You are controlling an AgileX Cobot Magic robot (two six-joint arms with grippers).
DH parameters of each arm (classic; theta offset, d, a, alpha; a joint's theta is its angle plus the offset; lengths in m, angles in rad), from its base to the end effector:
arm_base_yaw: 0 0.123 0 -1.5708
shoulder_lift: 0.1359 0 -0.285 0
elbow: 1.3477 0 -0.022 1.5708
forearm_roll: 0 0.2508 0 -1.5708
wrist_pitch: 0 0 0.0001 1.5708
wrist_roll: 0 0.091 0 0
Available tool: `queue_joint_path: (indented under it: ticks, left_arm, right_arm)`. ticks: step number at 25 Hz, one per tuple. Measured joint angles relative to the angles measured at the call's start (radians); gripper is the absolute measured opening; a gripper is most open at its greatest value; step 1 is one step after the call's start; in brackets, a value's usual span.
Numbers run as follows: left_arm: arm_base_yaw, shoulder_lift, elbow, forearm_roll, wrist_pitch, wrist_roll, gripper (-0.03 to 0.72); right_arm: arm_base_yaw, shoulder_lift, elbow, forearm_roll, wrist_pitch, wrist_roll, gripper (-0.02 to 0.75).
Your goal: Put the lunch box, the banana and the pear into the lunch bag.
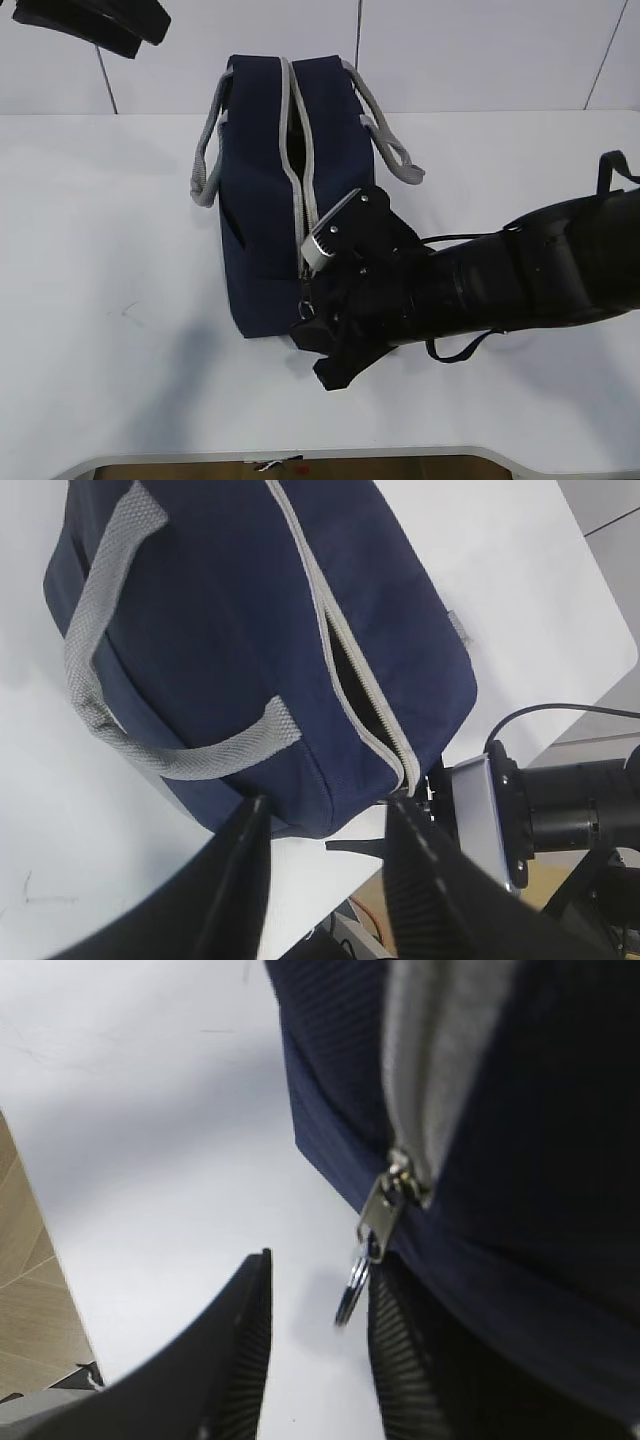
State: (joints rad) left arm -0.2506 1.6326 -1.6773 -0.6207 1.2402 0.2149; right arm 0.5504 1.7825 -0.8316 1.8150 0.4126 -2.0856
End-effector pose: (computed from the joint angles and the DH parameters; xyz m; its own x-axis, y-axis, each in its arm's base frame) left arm 0.3171 -0.1329 0.3917 -0.8415 0.2041 -0.5002 0.4660 0.7427 -0.4809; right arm 0.2692 0.2068 0.1570 -0.3898 -0.5058 -0.7696 -0.8448 0.5290 0.0802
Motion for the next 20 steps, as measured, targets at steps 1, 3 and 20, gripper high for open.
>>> queue_joint_path:
  ticks: [1, 3, 20]
  left_arm:
    - [0.0, 0.0, 0.0, 0.0, 0.0, 0.0, 0.279]
    - [0.0, 0.0, 0.0, 0.0, 0.0, 0.0, 0.271]
    - [0.0, 0.0, 0.0, -0.001, 0.0, 0.0, 0.262]
  right_arm:
    - [0.0, 0.0, 0.0, 0.0, -0.001, 0.0, 0.256]
    - [0.0, 0.0, 0.0, 0.0, -0.001, 0.0, 0.241]
    - [0.0, 0.0, -0.012, 0.0, -0.005, 0.002, 0.018]
